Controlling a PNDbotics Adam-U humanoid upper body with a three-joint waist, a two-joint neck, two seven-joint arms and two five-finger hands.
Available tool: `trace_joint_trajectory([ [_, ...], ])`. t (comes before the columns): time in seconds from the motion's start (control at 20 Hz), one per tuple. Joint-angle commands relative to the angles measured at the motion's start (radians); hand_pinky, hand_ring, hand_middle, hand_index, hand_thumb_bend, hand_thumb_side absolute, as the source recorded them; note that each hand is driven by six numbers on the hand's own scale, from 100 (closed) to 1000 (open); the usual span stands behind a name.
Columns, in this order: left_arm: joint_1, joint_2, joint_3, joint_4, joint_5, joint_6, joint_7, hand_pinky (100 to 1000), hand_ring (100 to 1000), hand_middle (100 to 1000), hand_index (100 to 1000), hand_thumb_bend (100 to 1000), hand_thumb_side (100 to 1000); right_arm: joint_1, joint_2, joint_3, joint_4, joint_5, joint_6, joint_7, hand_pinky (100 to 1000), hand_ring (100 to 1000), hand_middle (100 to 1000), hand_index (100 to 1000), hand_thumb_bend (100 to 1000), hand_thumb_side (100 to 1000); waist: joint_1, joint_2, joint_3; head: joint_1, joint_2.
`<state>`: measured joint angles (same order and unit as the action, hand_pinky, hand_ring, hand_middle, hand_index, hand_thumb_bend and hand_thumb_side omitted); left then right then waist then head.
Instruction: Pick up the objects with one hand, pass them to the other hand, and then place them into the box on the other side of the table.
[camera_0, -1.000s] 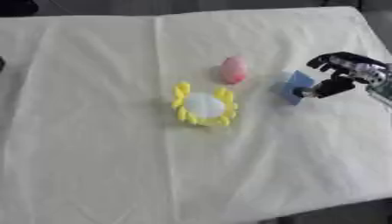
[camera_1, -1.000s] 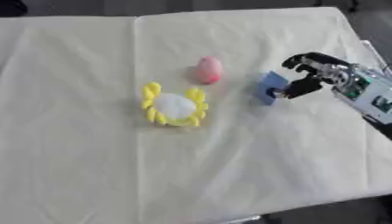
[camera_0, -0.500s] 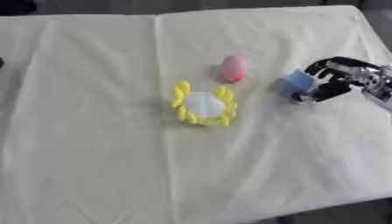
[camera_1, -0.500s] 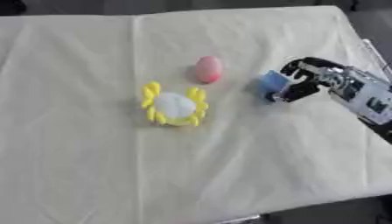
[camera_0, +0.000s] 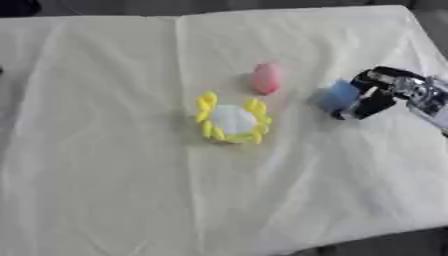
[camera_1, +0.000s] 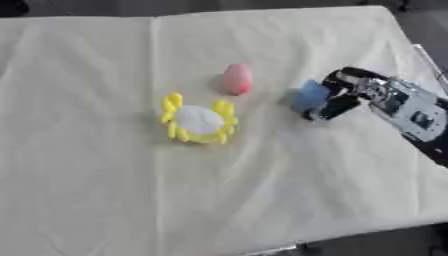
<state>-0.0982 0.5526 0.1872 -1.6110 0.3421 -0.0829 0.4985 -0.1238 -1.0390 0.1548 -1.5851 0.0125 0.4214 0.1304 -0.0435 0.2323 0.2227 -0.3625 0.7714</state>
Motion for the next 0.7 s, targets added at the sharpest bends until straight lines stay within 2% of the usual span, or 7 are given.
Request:
trace_joint_trajectory([
  [0.05,-0.009,0.023,0.009,-0.018,0.002,-0.001,0.001,826,701,708,757,807,590,-0.001,-0.006,-0.010,-0.024,-0.090,0.004,-0.037,738,729,537,615,322,222,-0.001,0.007,0.002,0.008,-0.001],
  [0.15,-0.007,0.022,0.011,-0.018,0.001,-0.001,0.002,826,701,708,757,806,591,0.003,-0.002,-0.019,-0.044,-0.137,0.004,-0.063,724,703,513,584,263,181,-0.002,0.005,0.000,0.014,-0.001],
  [0.4,-0.003,0.025,0.013,-0.018,-0.001,-0.002,0.003,827,701,707,756,804,591,0.022,0.000,-0.058,-0.128,-0.213,-0.002,-0.082,697,658,488,554,206,119,-0.005,-0.003,-0.004,0.035,-0.004],
  [0.55,-0.003,0.034,0.013,-0.022,-0.008,-0.002,0.002,828,701,707,756,801,592,0.030,0.007,-0.105,-0.211,-0.242,-0.014,-0.078,684,640,483,550,138,104,-0.004,-0.010,-0.009,0.051,-0.003],
  [0.7,-0.008,0.051,0.008,-0.032,-0.026,0.000,-0.004,828,702,708,757,799,592,0.028,0.012,-0.139,-0.304,-0.267,-0.028,-0.071,678,631,484,552,113,100,-0.002,-0.019,-0.011,0.063,-0.002],
])
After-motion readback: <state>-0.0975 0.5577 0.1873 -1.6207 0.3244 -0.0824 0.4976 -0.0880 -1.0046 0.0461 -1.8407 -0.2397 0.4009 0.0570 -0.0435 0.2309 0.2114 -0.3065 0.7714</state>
